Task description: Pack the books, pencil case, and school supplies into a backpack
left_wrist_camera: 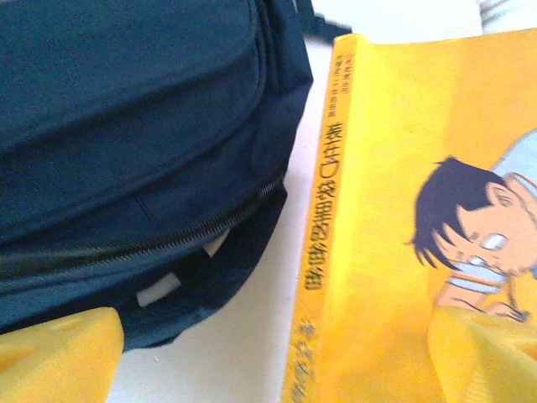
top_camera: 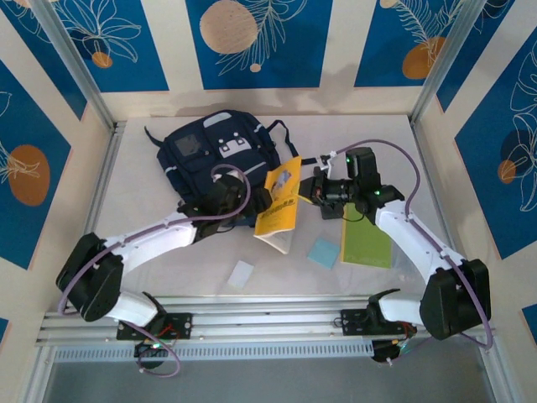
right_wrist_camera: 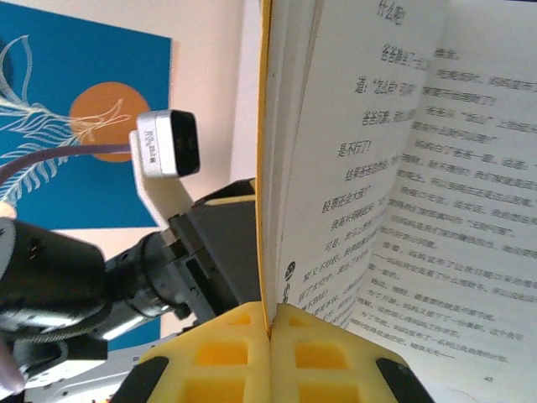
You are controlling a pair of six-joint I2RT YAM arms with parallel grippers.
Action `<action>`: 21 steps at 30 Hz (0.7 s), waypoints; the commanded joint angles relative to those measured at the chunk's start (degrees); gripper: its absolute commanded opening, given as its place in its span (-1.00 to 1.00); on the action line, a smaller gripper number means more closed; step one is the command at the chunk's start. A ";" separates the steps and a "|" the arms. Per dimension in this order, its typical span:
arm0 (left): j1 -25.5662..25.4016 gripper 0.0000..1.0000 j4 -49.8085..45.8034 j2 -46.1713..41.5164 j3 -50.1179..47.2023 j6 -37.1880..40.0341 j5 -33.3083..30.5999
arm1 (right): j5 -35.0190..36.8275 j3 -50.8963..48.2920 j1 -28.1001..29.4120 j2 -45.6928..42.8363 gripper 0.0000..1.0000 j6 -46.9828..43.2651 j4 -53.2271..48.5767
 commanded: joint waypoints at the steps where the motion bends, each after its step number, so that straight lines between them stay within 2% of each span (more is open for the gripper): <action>1: 3.31 0.88 -0.82 -4.05 -1.52 1.42 0.07 | -5.72 3.79 1.36 1.75 -1.00 -0.30 5.80; 5: 7.89 0.91 -1.91 -7.20 -3.43 2.63 0.43 | -8.00 4.26 3.13 7.40 -1.00 -0.43 13.13; 9: 9.91 0.91 -3.42 -8.33 -4.69 4.41 -0.42 | -9.64 2.52 3.21 15.14 -1.00 -0.96 20.68; 14: 10.25 0.91 -3.61 -7.37 -5.59 4.98 -0.48 | -9.94 1.03 1.59 24.78 -1.00 -2.55 22.40; 21: 10.29 0.88 -3.05 -2.58 -4.69 5.81 1.50 | -5.13 -1.38 -1.01 29.95 -1.00 -5.53 17.84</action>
